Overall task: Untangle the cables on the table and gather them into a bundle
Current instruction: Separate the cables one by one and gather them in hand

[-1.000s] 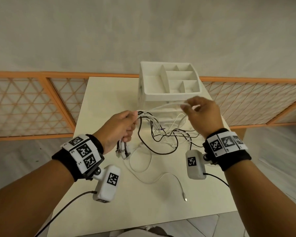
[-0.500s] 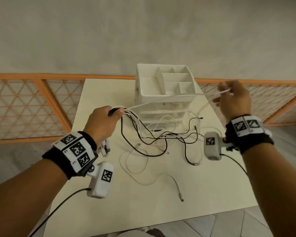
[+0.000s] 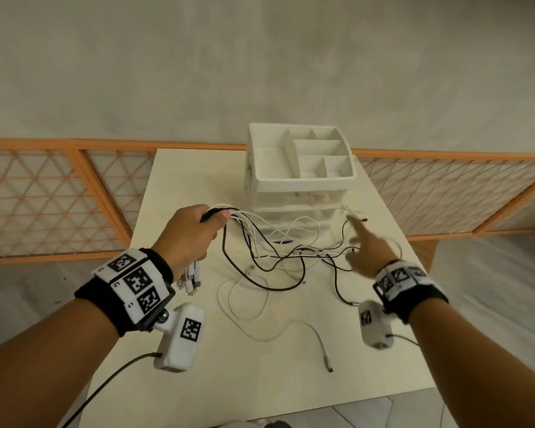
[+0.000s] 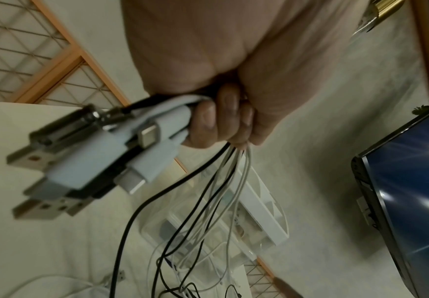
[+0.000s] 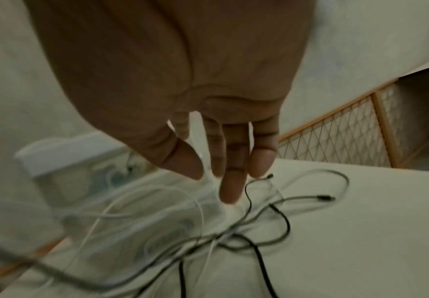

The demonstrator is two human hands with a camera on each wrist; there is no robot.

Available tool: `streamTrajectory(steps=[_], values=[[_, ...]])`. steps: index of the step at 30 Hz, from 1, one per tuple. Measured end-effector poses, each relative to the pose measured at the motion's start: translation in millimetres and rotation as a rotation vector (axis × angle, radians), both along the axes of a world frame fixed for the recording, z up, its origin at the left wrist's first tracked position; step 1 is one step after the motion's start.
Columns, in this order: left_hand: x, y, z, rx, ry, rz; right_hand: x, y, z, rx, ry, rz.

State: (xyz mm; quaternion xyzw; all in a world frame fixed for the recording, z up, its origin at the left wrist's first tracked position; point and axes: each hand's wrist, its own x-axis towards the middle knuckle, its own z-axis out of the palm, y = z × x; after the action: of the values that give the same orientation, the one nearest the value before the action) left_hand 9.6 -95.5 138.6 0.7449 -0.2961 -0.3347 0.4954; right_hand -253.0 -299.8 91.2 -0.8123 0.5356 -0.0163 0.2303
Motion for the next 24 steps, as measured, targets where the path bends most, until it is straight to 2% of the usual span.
streamTrajectory(steps=[1, 2, 4, 6, 9, 11, 14, 16, 17, 19, 20, 21, 23, 24], values=[[-1.1, 0.9, 1.2, 0.004, 0.005, -0.015, 2.0, 8.4, -4.7, 0.034, 0.053, 0.018], [-3.0, 1.2, 2.3, 0.003, 0.022, -0.033, 6.1, 16.2, -4.5, 0.045, 0.008, 0.039], [-10.3, -1.3, 6.5, -0.001, 0.081, -0.100, 22.2, 38.1, 6.6, 0.086, -0.244, 0.117], [-26.9, -6.8, 13.5, 0.003, 0.108, -0.205, 48.2, 75.7, 26.5, 0.232, -0.522, 0.222], [-51.5, -10.7, 21.0, 0.027, -0.040, -0.356, 79.0, 124.1, 36.0, 0.473, -0.763, 0.286], [-53.3, -6.1, 25.5, 0.026, -0.137, -0.405, 80.2, 122.5, 28.3, 0.535, -0.753, 0.187], [-38.4, 7.2, 31.0, -0.030, -0.095, -0.490, 56.7, 83.4, 13.9, 0.614, -0.368, 0.086], [-25.4, 14.6, 32.2, 0.060, -0.164, -0.568, 40.8, 54.1, 11.4, 0.515, -0.233, -0.014], [-20.6, 16.9, 28.8, 0.149, -0.239, -0.621, 35.5, 42.1, 12.9, 0.376, -0.244, -0.067], [-15.1, 18.1, 11.2, 0.338, -0.386, -0.678, 33.4, 27.4, 16.1, -0.068, -0.344, -0.130], [-14.1, 17.5, -1.6, 0.408, -0.421, -0.646, 35.9, 27.6, 19.5, -0.238, -0.437, -0.131], [-14.5, 17.2, -14.5, 0.453, -0.433, -0.586, 39.3, 29.5, 18.7, -0.314, -0.518, -0.114], [-15.0, 17.7, -38.5, 0.473, -0.429, -0.467, 45.9, 32.0, 4.9, -0.252, -0.499, -0.051], [-14.5, 19.6, -46.2, 0.461, -0.405, -0.432, 46.1, 32.8, -4.7, -0.143, -0.427, -0.034]])
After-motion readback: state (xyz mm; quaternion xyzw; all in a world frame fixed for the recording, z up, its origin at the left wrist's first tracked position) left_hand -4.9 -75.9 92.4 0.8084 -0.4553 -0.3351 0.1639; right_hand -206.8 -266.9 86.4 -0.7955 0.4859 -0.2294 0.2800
